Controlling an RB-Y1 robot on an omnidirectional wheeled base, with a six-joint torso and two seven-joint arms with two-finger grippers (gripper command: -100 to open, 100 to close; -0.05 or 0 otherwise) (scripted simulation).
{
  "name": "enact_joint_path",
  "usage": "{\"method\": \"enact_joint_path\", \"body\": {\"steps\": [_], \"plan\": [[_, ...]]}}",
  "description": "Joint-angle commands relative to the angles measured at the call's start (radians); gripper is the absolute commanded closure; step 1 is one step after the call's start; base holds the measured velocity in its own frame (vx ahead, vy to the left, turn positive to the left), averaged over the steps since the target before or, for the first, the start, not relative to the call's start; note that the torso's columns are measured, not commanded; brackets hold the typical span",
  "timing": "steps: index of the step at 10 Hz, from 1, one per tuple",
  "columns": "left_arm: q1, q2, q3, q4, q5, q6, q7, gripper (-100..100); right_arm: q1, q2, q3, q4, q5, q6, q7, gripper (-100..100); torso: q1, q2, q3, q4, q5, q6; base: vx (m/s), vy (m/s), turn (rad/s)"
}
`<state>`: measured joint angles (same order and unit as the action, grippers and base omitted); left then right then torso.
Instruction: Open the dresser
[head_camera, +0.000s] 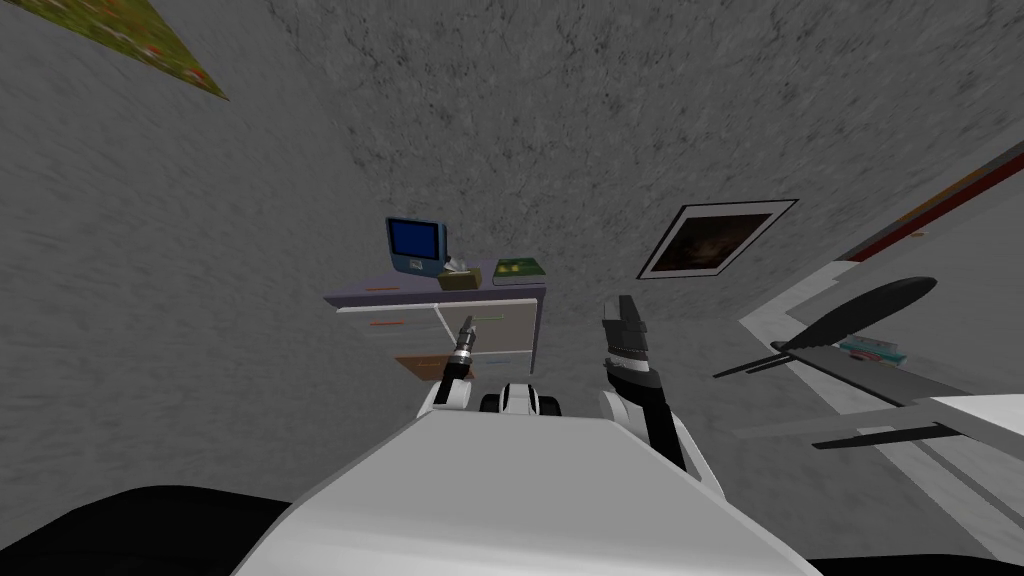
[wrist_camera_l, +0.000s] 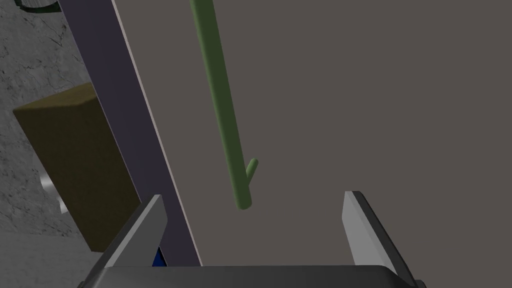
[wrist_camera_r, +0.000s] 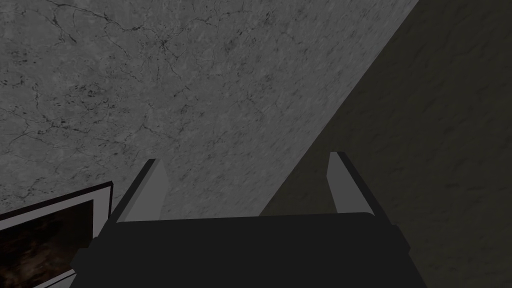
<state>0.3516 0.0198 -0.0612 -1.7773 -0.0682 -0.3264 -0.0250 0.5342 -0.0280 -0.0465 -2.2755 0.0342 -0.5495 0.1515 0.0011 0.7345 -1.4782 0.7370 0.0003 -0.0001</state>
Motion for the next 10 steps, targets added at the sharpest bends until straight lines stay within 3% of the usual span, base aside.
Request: {"method": "enact_joint_path", "body": {"steps": [1,2,3,7,8,9,10], "plan": [[-0.004,0.001,0.000,0.026,0.001,-0.020,0.000,100,0.000,0.000,0.000,0.000,0.000,0.000,0.000,0,-0.001,0.004,0.002,0.001,0.000,0.000,-0.038,-0.014,0.029],[-0.004,0.001,0.001,0.015,0.001,-0.008,0.000,100,0.000,0.000,0.000,0.000,0.000,0.000,0.000,0,-0.003,0.008,0.005,0.002,-0.001,0.000,-0.025,-0.008,0.019],[-0.006,0.047,0.000,0.011,0.001,-0.015,0.001,-100,0.000,0.000,0.000,0.000,0.000,0.000,0.000,0,0.000,0.002,0.003,-0.002,0.001,0.001,-0.014,-0.009,-0.004],[-0.005,0.121,-0.002,0.004,0.003,-0.007,0.002,-100,0.000,0.000,0.000,0.000,0.000,0.000,0.000,0,-0.001,0.003,0.002,0.001,0.000,0.000,0.001,-0.010,0.000],[0.000,0.135,-0.009,-0.023,0.007,0.020,0.007,-100,0.000,0.000,0.000,0.000,0.000,0.000,0.000,0,-0.002,0.004,0.003,0.001,-0.001,0.000,-0.007,-0.071,-0.014],[0.002,0.095,-0.012,-0.032,0.009,0.030,0.009,-100,0.000,0.000,0.000,0.000,0.000,0.000,0.000,0,-0.005,0.005,0.003,0.001,-0.001,0.000,-0.022,-0.104,-0.006],[0.002,0.078,-0.012,-0.034,0.010,0.031,0.009,-100,0.000,0.000,0.000,0.000,0.000,0.000,0.000,0,-0.005,0.005,0.003,0.001,-0.002,0.000,-0.039,-0.084,0.001]]}}
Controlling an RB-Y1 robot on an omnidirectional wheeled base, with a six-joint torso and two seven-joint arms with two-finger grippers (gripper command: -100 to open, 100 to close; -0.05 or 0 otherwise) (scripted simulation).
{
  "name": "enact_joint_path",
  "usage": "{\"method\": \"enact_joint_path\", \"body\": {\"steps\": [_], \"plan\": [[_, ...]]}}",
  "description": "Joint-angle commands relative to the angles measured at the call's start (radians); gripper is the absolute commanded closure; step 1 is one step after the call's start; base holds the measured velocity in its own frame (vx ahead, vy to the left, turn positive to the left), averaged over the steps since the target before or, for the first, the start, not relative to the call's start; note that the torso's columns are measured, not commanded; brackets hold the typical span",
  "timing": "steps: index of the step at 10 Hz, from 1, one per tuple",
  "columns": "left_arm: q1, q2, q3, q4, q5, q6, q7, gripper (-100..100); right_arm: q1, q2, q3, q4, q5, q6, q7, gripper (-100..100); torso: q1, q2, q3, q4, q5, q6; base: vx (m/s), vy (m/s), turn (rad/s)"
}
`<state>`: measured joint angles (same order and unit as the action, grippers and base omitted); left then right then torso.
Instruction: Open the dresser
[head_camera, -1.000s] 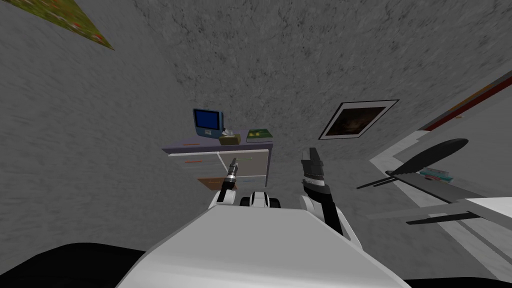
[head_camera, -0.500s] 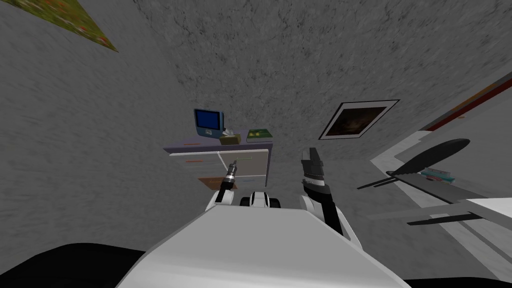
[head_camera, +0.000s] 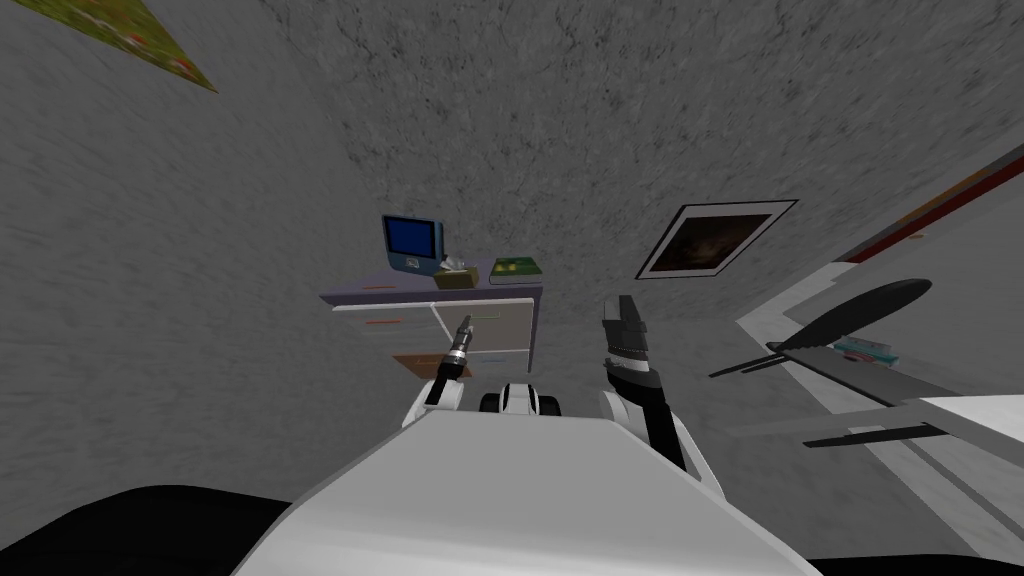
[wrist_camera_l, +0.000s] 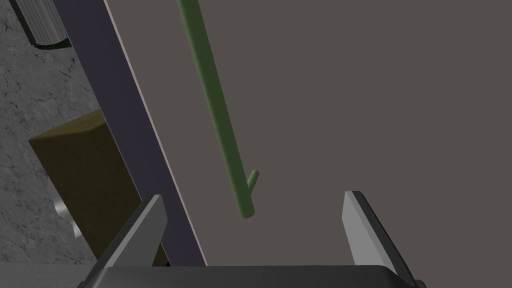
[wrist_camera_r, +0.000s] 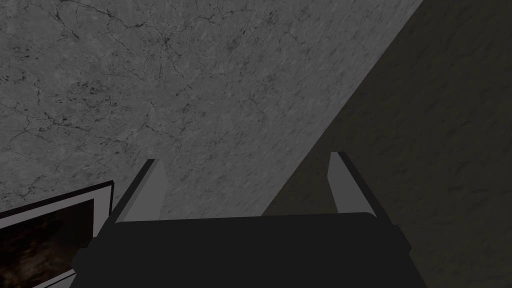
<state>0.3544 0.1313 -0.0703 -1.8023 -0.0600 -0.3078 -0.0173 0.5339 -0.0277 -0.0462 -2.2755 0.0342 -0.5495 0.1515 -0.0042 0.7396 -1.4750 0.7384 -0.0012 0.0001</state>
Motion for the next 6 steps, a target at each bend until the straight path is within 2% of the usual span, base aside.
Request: {"method": "enact_joint_path", "body": {"steps": [1,4,5,6], "plan": [[0.000,-0.052,-0.003,-0.010,0.002,0.014,0.002,-100,0.000,0.000,0.000,0.000,0.000,0.000,0.000,0,0.003,0.000,0.000,0.000,0.001,0.000,-0.026,-0.046,-0.002],[0.000,-0.118,-0.004,-0.013,0.002,0.016,0.002,-100,0.000,0.000,0.000,0.000,0.000,0.000,0.000,0,0.007,-0.003,-0.002,-0.001,0.002,0.000,-0.001,-0.003,-0.001],[0.000,-0.105,-0.004,-0.012,0.002,0.016,0.001,-100,0.000,0.000,0.000,0.000,0.000,0.000,0.000,0,0.005,-0.003,-0.002,-0.001,0.002,0.000,0.000,0.000,0.000],[-0.050,-0.111,0.018,0.024,0.003,0.030,-0.002,-100,0.000,0.000,0.000,0.000,0.000,0.000,0.000,0,0.004,-0.002,-0.001,-0.001,0.001,0.000,-0.032,0.006,-0.051]]}}
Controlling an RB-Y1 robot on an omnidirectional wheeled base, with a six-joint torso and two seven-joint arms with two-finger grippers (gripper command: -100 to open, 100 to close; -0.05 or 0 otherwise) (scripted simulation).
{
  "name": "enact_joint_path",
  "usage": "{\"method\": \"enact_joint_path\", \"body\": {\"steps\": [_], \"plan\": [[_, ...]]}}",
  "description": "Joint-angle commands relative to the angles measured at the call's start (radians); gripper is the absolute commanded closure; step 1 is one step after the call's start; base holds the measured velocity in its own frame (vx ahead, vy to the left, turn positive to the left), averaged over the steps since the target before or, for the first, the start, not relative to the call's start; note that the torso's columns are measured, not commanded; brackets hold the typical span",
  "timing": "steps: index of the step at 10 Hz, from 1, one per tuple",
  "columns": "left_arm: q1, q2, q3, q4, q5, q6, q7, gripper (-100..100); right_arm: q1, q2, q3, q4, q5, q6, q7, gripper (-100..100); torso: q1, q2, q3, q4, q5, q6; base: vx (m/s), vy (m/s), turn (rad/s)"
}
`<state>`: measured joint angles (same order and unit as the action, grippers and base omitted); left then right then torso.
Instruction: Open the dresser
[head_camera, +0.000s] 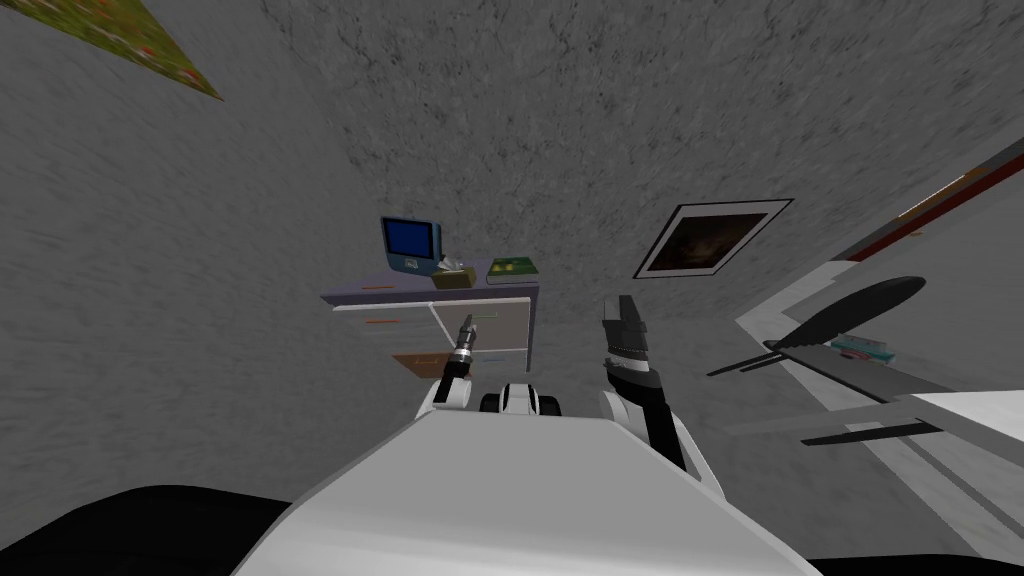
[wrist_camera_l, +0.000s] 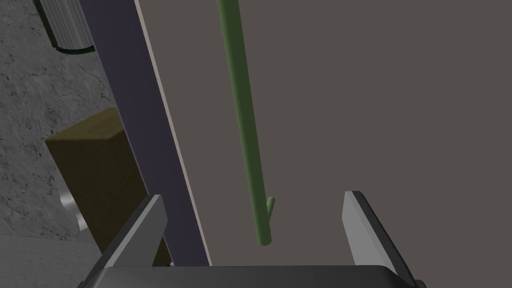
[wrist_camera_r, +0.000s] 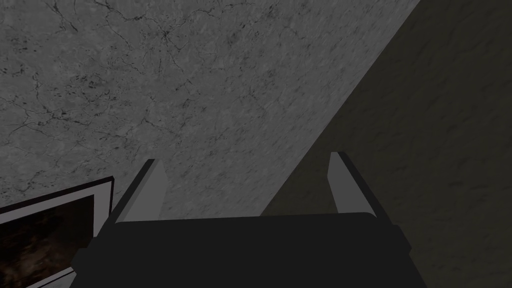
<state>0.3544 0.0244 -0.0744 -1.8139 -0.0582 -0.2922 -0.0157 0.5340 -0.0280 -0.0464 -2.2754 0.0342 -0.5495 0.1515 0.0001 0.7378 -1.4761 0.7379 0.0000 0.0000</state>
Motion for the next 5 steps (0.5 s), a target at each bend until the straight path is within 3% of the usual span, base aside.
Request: {"method": "enact_joint_path", "body": {"steps": [1,5], "plan": [[-0.079,-0.006,0.034,0.054,0.002,0.021,-0.005,-100,0.000,0.000,0.000,0.000,0.000,0.000,0.000,0,0.000,0.002,0.001,0.000,0.000,0.000,-0.056,0.006,-0.063],[-0.184,-0.015,0.079,0.125,0.004,0.049,-0.012,-100,0.000,0.000,0.000,0.000,0.000,0.000,0.000,0,0.000,0.000,0.000,0.000,0.000,0.000,-0.060,0.001,-0.034]]}}
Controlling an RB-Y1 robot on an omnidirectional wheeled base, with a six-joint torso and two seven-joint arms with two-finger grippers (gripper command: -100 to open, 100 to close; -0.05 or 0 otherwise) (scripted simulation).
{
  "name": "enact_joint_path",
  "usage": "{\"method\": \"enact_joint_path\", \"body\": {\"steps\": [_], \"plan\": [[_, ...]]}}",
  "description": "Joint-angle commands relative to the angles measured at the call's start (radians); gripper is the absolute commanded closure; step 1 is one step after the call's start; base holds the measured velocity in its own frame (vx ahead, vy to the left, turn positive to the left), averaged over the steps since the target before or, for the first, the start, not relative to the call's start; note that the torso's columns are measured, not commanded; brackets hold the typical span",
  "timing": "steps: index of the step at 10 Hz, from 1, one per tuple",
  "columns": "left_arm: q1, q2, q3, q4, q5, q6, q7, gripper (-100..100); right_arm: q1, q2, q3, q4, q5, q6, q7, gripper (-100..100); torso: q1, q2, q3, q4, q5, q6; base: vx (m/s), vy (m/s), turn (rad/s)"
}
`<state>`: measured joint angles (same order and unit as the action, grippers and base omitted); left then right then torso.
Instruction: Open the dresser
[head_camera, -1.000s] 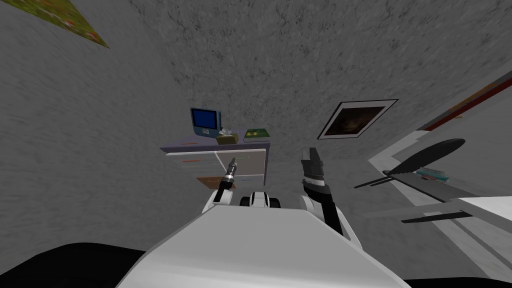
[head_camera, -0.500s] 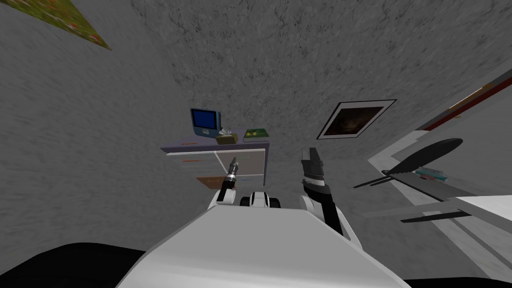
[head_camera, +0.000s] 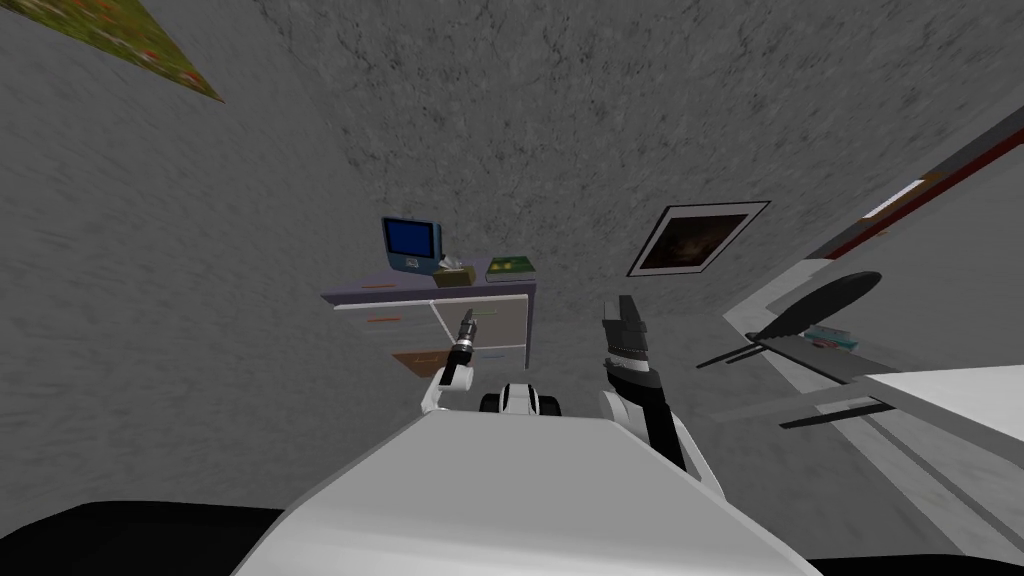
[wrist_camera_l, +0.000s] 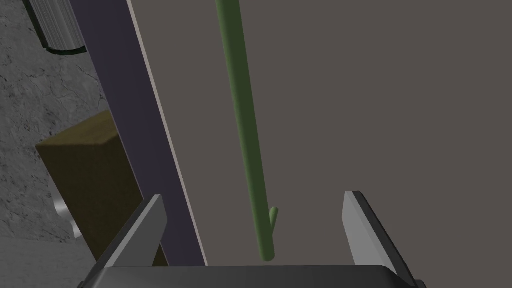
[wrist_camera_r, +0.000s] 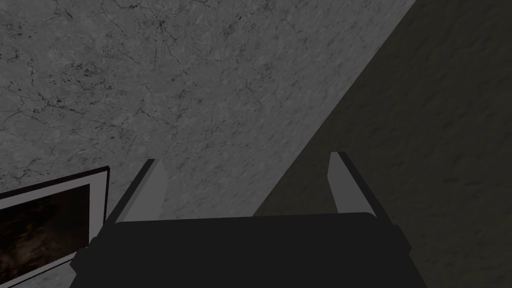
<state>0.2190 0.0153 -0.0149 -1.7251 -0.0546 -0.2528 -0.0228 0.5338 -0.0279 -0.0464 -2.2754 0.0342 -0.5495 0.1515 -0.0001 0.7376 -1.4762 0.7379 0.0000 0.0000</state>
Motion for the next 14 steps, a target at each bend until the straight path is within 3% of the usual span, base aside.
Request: {"method": "enact_joint_path", "body": {"steps": [1,3,4,5,13,14], "plan": [[-0.075,-0.008,0.031,0.055,0.001,0.017,-0.006,-100,0.000,0.000,0.000,0.000,0.000,0.000,0.000,0,0.000,-0.001,0.000,0.000,0.000,0.000,-0.050,-0.003,-0.035],[-0.128,-0.012,0.053,0.090,0.002,0.031,-0.010,-100,0.000,0.000,0.000,0.000,0.000,0.000,0.000,0,0.000,0.000,0.000,0.000,0.000,0.000,-0.049,0.005,-0.031],[-0.109,-0.011,0.045,0.076,0.001,0.027,-0.009,-100,0.000,0.000,0.000,0.000,0.000,0.000,0.000,0,0.001,0.000,0.000,0.000,0.000,0.000,-0.019,0.003,-0.009],[-0.075,-0.008,0.031,0.055,0.001,0.017,-0.006,100,0.000,0.000,0.000,0.000,0.000,0.000,0.000,0,0.000,-0.001,0.000,0.000,0.000,0.000,0.032,-0.003,0.050],[0.135,0.009,-0.059,-0.089,-0.004,-0.039,0.007,100,0.000,0.000,0.000,0.000,0.000,0.000,0.000,0,0.000,0.000,0.000,0.000,0.000,0.000,0.053,-0.002,0.038],[0.117,0.006,-0.052,-0.078,-0.003,-0.034,0.006,100,0.000,0.000,0.000,0.000,0.000,0.000,0.000,0,0.000,-0.001,0.000,-0.001,0.000,0.000,0.019,-0.003,0.014]]}}
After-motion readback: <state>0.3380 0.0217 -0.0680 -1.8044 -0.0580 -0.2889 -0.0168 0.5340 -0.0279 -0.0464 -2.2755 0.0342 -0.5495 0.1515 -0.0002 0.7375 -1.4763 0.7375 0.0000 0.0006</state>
